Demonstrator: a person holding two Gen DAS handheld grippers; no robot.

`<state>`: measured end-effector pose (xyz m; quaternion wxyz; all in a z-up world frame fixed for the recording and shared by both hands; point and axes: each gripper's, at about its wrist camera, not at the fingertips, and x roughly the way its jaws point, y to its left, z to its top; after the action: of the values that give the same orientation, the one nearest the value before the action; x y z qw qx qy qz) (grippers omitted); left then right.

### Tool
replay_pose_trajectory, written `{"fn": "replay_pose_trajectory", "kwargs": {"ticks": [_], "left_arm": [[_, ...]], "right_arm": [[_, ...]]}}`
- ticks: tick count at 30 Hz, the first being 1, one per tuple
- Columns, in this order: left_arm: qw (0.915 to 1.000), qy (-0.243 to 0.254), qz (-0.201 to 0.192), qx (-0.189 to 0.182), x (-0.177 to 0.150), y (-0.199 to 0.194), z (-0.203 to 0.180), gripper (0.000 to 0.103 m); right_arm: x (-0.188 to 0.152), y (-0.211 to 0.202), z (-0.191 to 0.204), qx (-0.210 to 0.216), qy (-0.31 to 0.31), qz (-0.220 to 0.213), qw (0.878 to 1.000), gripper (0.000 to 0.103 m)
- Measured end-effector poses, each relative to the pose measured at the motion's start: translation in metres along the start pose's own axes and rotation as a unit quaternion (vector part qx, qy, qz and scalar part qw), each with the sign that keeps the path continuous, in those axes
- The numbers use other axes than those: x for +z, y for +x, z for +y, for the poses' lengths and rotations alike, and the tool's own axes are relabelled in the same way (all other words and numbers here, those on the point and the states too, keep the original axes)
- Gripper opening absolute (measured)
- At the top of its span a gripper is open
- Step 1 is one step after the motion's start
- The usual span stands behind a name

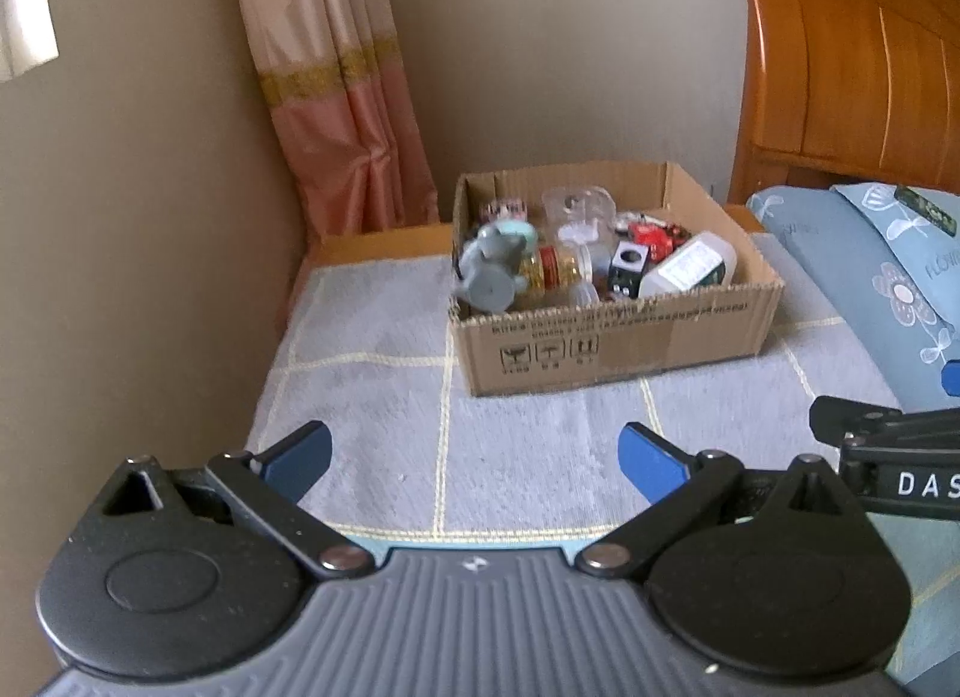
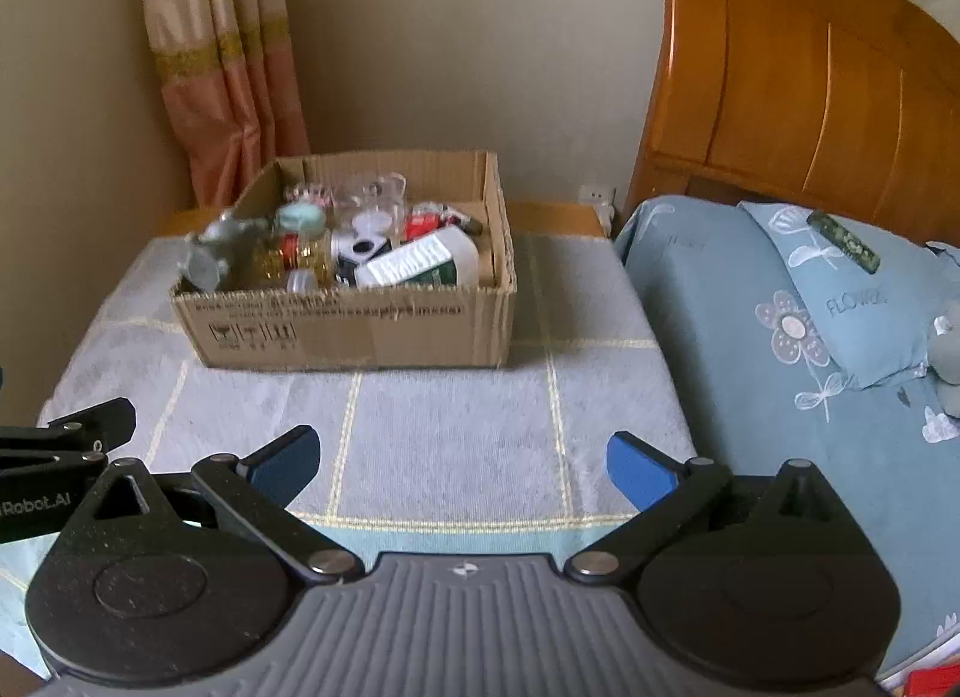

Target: Organize rigid objects

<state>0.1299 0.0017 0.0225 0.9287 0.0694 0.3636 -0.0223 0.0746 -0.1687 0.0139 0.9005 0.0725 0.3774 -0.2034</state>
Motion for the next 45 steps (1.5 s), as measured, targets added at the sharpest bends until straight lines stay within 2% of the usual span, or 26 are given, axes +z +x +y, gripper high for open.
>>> {"fn": "replay_pose_trajectory", "kwargs": {"ticks": [8,45], "left_arm": [[0.9999,-0.004,-0.012,0.007,0.0047,-0.0052,0.0021,0.101],[0.9999,-0.007,-0.01,0.007,0.0044,-0.0033,0.004,0.101]], "right_arm": [[0.0026,-0.0043,0.0022,0.006,0.001,-0.006,1.0,0.103],[0.0066,-0.005,0.0011,0.013,0.008,-0.01,1.0,0.103]]}}
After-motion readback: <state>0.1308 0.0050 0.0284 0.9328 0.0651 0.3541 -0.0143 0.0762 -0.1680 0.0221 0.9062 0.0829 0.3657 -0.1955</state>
